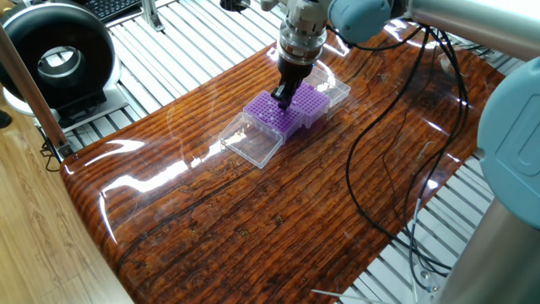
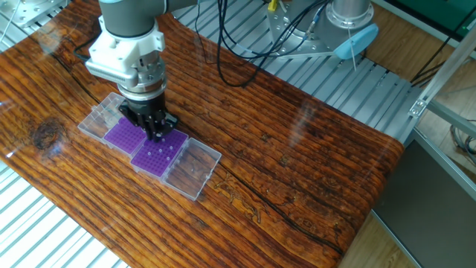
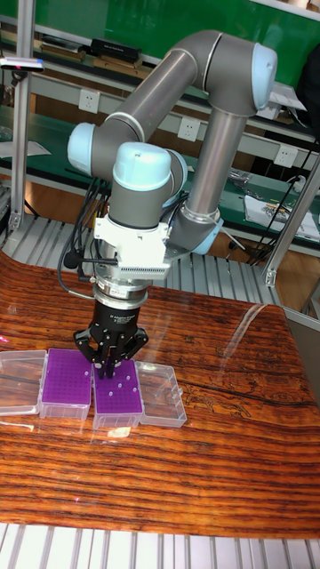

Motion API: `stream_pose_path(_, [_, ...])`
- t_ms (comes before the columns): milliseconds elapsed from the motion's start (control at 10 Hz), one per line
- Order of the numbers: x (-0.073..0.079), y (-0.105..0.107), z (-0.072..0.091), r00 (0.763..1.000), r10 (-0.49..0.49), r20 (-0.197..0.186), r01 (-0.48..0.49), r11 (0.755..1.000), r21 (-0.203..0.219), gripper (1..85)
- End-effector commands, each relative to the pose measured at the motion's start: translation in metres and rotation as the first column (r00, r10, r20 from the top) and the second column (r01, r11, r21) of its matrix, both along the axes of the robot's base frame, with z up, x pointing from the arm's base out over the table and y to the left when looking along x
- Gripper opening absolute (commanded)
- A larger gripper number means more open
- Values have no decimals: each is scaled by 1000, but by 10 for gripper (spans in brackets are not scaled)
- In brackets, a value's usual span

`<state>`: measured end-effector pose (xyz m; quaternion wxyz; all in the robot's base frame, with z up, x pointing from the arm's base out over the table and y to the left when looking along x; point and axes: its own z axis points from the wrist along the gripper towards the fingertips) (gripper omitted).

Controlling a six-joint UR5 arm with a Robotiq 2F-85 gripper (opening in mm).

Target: Transfer all small pipette tips from one holder to another

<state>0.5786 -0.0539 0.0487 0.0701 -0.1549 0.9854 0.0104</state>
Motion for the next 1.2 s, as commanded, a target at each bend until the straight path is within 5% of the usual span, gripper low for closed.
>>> stream_pose_path(0, [-4, 0, 0, 1000, -5, 4, 5, 1000, 8, 197])
stream_pose_path(1100, [-3, 3, -1, 1000, -1, 12, 0, 1000, 18, 187])
